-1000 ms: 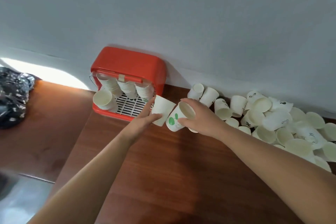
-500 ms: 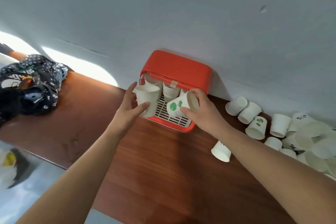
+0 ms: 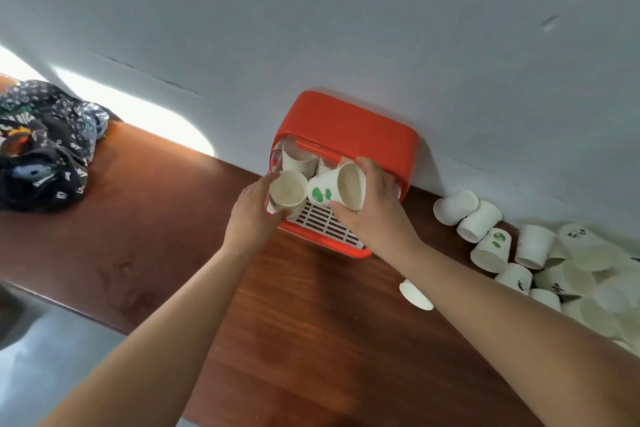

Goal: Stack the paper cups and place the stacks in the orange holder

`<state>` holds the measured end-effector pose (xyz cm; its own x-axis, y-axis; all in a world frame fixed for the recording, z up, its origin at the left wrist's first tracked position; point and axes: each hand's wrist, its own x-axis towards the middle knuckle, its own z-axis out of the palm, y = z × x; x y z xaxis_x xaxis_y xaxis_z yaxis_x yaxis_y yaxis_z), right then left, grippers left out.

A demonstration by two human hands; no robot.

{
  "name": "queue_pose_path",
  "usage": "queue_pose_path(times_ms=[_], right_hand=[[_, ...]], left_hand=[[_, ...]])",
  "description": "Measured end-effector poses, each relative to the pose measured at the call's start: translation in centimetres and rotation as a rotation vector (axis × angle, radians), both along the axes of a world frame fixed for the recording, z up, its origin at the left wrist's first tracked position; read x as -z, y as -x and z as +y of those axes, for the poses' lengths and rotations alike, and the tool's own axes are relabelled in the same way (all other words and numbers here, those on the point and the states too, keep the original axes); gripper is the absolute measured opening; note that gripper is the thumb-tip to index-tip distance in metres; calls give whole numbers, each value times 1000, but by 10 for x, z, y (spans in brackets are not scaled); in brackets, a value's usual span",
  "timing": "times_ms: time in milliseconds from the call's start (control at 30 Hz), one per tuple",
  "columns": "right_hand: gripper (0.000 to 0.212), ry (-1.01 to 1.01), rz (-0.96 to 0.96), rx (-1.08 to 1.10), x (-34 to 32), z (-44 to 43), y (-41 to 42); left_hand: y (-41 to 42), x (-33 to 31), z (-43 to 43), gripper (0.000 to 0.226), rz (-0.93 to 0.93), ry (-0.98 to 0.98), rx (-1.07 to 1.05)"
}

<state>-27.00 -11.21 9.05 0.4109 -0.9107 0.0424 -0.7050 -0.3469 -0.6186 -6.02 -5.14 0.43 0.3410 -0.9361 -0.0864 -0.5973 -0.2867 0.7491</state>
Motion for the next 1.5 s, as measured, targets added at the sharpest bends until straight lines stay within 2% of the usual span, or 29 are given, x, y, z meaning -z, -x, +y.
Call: queue_pose_path(times_ms=[100, 233, 300, 400, 467, 600, 700, 800, 933, 1100, 1300, 1400, 1500], right_hand=[[74, 104, -24, -31, 6, 8, -16], [75, 137, -64, -67, 17, 10, -36], [75, 149, -27, -92, 21, 9, -44], [78, 126, 116, -157, 33, 6, -54], [84, 57, 208, -202, 41, 4, -60], [84, -163, 159, -224, 46, -3, -70], [76, -122, 159, -209, 48, -7, -74], [68, -42, 190, -225, 54, -5, -76], [73, -220, 133, -221, 63, -5, -72], [76, -254, 145, -150, 66, -8, -76], [62, -326, -6, -69, 58, -8, -48], [61, -391, 93, -68, 54, -1, -3], [48, -376, 183, -27, 56, 7, 51]], left_hand=[[-8, 10, -2, 81, -28, -52, 106], [-14, 9, 5, 80, 379, -26, 78], [-18, 9, 8, 72, 486, -33, -6], [-21, 9, 7, 51, 543, -78, -89], [-21, 6, 6, 47, 577, -84, -95], [-24, 4, 6, 46, 614, -51, -52], [-27, 5, 6, 48, 666, -28, -29], [-28, 9, 5, 49, 596, -40, 33], [-28, 17, 5, 46, 371, -52, 65], [-19, 17, -2, 41, 226, -56, -2], [1, -2, 3, 45, 252, -72, -69], [11, -11, 12, 39, 228, -42, -163], [31, -19, 29, 17, 261, -10, -154]])
